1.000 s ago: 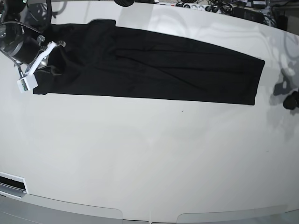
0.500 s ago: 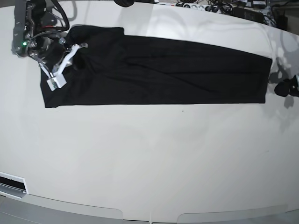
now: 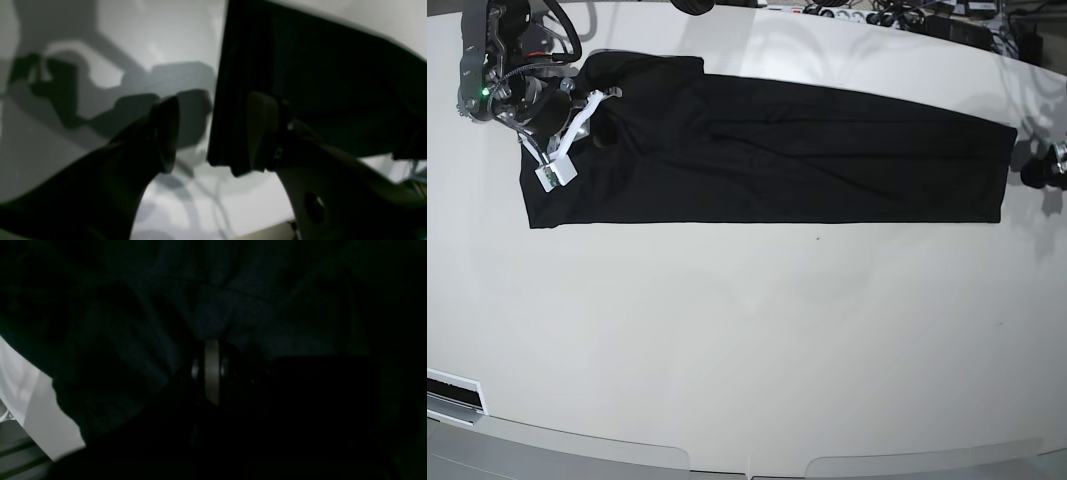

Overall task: Layout the t-shirt on the table in an organized manner, then fold the t-shirt properly
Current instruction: 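Move the left gripper to the strip's other end and grasp it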

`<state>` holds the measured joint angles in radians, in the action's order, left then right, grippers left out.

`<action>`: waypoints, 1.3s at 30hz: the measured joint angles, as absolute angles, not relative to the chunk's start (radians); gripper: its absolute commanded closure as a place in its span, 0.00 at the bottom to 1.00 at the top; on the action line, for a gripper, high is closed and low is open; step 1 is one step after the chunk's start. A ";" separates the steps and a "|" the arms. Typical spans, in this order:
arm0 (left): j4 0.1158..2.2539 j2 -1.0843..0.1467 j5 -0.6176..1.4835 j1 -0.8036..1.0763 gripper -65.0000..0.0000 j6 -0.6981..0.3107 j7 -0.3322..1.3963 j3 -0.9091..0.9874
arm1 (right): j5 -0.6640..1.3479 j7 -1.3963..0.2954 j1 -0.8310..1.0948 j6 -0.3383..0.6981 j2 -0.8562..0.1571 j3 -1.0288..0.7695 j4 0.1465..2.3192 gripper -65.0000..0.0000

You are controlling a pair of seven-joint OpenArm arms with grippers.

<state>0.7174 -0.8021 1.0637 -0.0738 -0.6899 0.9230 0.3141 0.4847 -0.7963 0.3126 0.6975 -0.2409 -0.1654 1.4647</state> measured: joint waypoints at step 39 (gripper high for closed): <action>0.719 -0.735 1.041 -0.052 0.49 -0.690 0.862 0.315 | 0.497 -0.838 0.301 0.700 -0.241 -0.165 1.465 1.00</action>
